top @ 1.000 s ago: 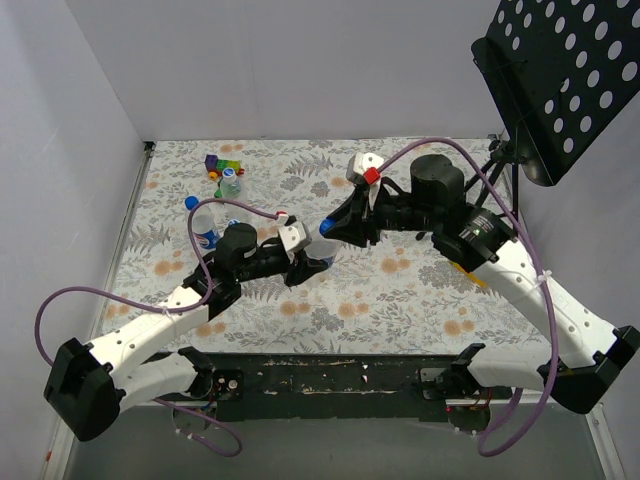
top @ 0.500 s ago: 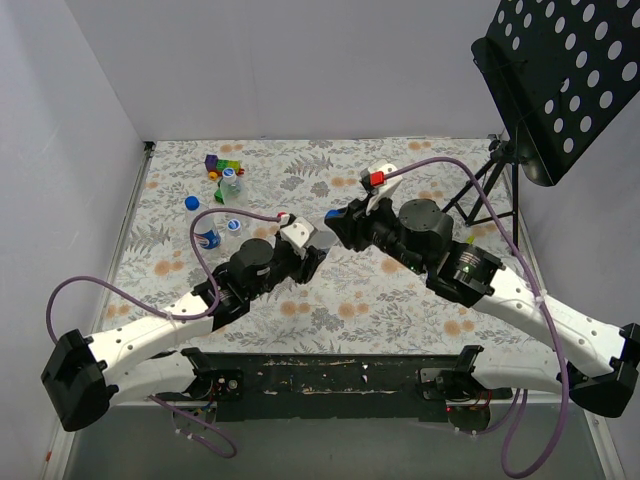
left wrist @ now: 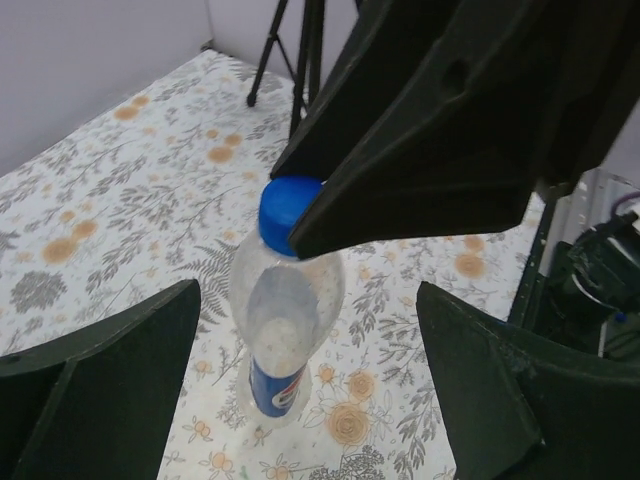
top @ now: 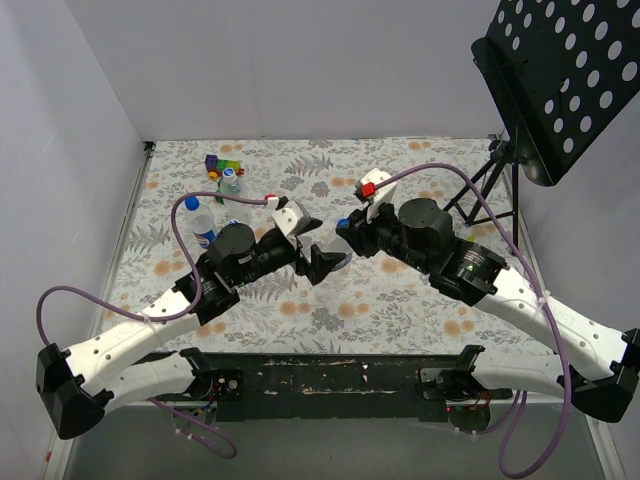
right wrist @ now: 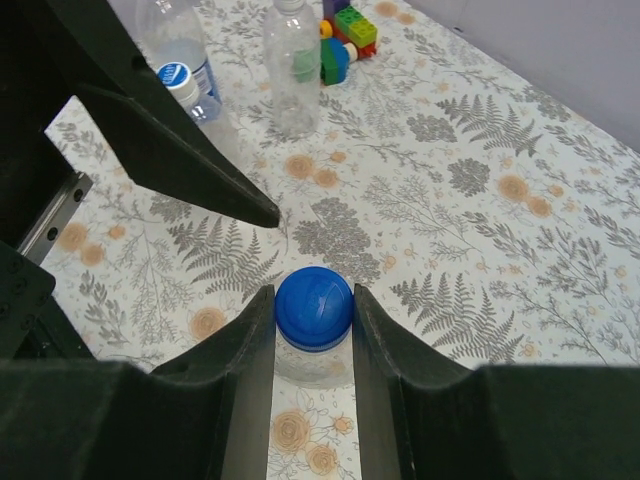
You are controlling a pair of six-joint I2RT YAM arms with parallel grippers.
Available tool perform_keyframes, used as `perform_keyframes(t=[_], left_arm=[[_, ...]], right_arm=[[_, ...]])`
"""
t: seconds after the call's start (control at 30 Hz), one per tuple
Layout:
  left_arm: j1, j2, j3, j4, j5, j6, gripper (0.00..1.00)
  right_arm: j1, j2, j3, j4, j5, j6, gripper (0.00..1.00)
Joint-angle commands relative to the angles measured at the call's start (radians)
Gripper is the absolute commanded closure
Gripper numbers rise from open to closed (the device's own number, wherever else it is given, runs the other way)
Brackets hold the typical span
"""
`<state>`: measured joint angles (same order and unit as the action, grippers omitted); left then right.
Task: Screw on the bottle caps
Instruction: Screw the bottle cap onto the plastic bottle.
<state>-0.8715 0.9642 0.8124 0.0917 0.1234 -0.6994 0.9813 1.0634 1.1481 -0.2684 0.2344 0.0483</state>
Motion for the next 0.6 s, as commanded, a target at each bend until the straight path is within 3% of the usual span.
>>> perform_keyframes(t=[0.0, 0.2, 0.33, 0.57], left_arm=[[0.029, 0.037, 0.077, -0.081, 0.192, 0.063, 0.12], [0.097, 0.077, 0.065, -0.040, 0.310, 0.095, 0.18], [0.221, 0.058, 0.013, 0.017, 0.534, 0.103, 0.19], [0.281, 0.099, 0.043, -0.013, 0.858, 0.187, 0.18]], right_arm=[[-0.020, -0.036, -0.004, 0.029, -0.171, -0.045, 0.99], [-0.032, -0.045, -0.010, 0.038, -0.256, -0.076, 0.99], [-0.046, -0.060, -0.016, 0.052, -0.326, -0.085, 0.99], [-0.079, -0.075, -0.039, 0.092, -0.489, -0.079, 0.99]])
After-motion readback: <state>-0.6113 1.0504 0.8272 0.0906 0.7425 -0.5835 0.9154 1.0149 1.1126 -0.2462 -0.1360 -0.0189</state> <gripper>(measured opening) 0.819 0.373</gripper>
